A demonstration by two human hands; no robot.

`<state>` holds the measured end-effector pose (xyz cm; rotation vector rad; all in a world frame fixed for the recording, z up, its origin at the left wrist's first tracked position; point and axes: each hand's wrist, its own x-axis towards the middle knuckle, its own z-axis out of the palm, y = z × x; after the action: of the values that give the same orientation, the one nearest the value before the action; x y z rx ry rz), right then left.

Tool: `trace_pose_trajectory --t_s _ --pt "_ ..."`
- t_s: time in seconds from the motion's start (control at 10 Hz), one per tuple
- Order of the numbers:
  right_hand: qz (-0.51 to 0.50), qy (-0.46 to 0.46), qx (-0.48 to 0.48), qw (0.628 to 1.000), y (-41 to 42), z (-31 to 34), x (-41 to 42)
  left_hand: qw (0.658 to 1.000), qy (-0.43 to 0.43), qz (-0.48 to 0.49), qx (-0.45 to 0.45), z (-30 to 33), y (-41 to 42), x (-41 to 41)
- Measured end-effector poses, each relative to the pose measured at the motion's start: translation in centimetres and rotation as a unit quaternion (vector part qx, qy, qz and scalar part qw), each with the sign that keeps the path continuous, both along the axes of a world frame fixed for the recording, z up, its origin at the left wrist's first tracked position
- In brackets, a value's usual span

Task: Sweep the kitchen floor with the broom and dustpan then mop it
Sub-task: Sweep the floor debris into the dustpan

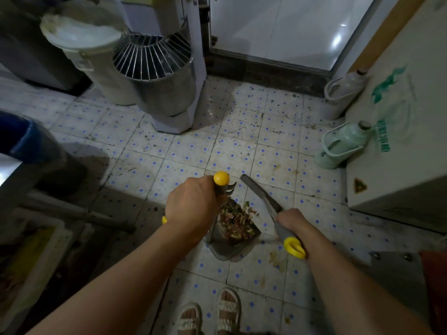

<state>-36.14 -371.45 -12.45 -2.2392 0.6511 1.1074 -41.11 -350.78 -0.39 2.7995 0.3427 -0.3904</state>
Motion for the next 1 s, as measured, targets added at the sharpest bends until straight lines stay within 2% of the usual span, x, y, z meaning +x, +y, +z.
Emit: trace_pose_trajectory --t_s 0.1,0.2,0.4,0.5,0.7,0.9,1.0 --pt "-0.006 0.008 0.026 1.0 0.9 -2.5 -0.5 1.0 -0.005 0.004 0.011 -0.1 0.0 0.4" --pt "-0.034 0.054 0.028 0.998 2.0 -3.6 -2.5 1.0 -0.007 0.003 0.016 -0.5 -0.2 0.1" --pt "-0.053 0.098 0.045 0.993 2.9 -0.8 -5.9 1.0 -0.014 -0.005 -0.002 -0.5 0.1 -1.0" --pt "-0.041 0.102 0.074 0.991 2.9 1.1 -7.7 1.0 -0.004 -0.004 -0.013 -0.5 1.0 -2.1" --pt "-0.009 0.09 0.054 0.994 3.8 1.9 -11.0 1.0 -0.014 -0.013 -0.024 -0.1 2.8 -4.8" --pt "-0.032 0.037 0.038 0.998 3.4 2.8 -11.7 0.999 -0.017 -0.019 -0.032 0.2 3.8 -6.9" --pt "-0.092 0.063 0.043 0.993 3.3 2.2 -10.6 1.0 -0.01 0.007 -0.028 0.3 3.7 -7.1"
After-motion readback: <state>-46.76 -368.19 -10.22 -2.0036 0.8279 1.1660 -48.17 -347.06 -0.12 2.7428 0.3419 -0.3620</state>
